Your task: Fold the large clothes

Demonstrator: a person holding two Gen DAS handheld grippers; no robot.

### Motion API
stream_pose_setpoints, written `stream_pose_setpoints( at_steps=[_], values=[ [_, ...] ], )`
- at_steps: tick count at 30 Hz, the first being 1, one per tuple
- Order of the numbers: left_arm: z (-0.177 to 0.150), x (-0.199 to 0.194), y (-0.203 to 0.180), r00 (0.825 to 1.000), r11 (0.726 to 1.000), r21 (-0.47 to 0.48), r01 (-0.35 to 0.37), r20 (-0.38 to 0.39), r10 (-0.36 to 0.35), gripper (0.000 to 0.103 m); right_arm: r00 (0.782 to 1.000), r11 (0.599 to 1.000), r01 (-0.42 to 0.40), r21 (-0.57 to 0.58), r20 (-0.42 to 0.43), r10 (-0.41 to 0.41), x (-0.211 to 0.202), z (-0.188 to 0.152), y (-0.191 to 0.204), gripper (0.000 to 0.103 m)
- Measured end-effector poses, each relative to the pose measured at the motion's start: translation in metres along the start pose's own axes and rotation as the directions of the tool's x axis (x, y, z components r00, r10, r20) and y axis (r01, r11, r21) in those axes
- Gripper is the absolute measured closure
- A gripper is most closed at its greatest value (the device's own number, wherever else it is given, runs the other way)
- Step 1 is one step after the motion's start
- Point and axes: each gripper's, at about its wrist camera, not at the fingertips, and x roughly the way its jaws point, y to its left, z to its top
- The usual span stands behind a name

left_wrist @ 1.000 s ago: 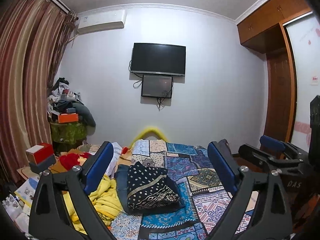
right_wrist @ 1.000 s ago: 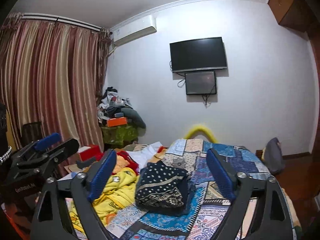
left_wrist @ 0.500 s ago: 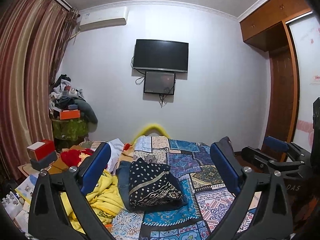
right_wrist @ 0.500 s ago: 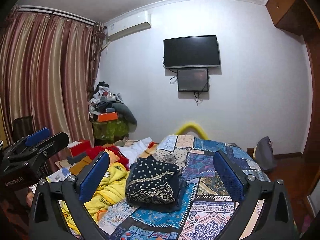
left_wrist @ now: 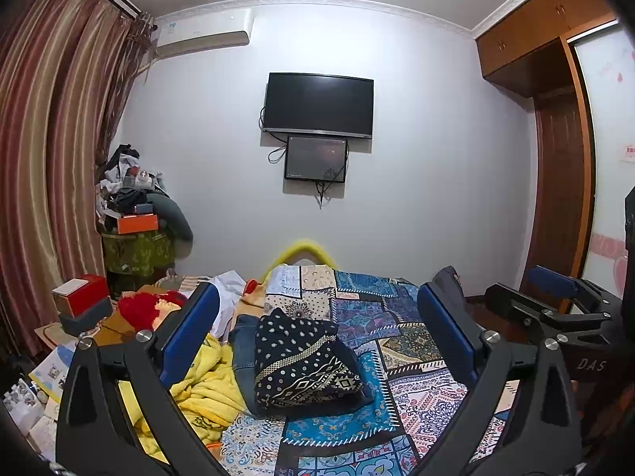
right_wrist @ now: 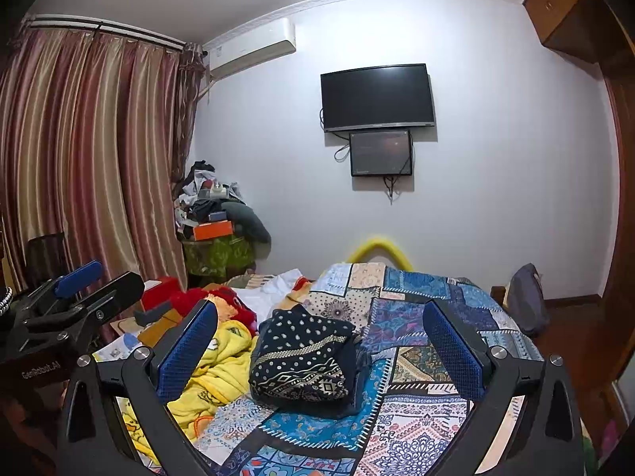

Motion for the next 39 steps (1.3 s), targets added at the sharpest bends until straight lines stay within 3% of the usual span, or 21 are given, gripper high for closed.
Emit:
stream_pose_setpoints(
  at_steps=[39],
  values=[
    [0.0026, 0.0039, 0.0055, 0.999, 0.999, 0.006, 0.040, -0.006, -0.040, 0.002, 0.999, 0.999, 0.033, 0.022, 0.025, -0.033, -0.0047, -0.0001, -0.0032, 0.000]
  ],
)
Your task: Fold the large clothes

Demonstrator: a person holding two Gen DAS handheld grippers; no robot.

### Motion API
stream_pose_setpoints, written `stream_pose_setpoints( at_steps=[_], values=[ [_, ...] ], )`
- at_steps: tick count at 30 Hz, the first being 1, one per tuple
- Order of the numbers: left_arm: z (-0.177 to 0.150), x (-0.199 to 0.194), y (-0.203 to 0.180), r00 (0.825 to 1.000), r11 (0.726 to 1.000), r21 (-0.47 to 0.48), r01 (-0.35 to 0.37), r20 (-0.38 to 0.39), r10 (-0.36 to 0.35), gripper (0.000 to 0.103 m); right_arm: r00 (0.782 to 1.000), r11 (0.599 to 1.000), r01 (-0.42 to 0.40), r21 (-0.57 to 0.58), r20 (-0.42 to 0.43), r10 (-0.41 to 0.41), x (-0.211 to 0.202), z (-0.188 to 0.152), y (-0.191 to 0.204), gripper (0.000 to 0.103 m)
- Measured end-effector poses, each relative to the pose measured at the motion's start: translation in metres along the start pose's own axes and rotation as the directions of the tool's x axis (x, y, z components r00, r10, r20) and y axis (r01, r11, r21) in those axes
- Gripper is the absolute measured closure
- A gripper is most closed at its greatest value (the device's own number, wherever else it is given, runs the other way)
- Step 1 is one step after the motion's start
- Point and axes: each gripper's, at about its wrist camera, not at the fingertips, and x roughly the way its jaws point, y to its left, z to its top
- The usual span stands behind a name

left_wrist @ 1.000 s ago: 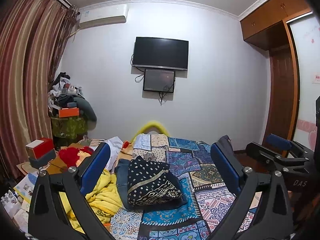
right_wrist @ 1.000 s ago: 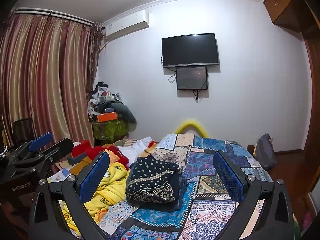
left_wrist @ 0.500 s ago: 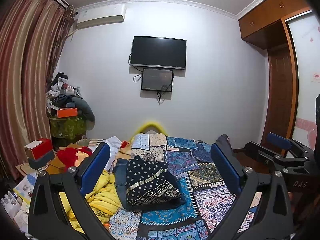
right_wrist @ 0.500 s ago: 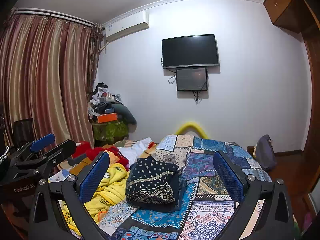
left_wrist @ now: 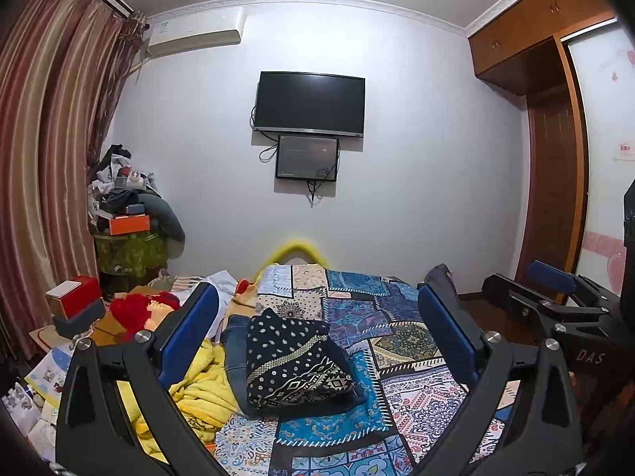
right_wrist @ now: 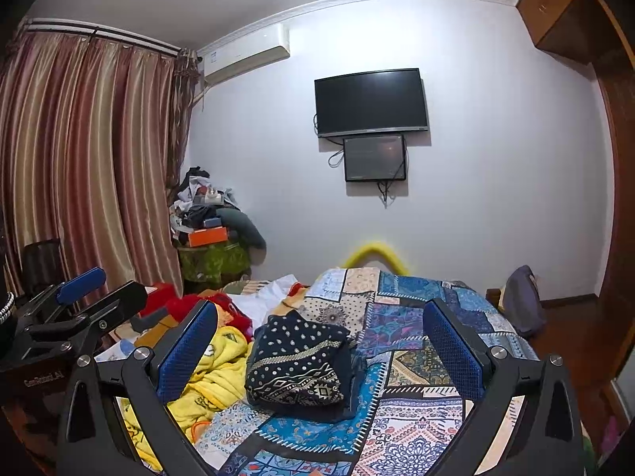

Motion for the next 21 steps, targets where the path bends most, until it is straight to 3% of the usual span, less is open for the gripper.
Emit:
stream_pose_setpoints(
  at_steps=[21],
  values=[
    [-0.0003, 0.0019, -0.0024, 0.999, 0.998, 0.027, 0.051, -0.012, -0.051, 0.002, 1.000, 1.000, 0.017, -0.004, 0.005, -0.016, -0.0038, 0.0015, -0.0026, 0.000]
  ],
)
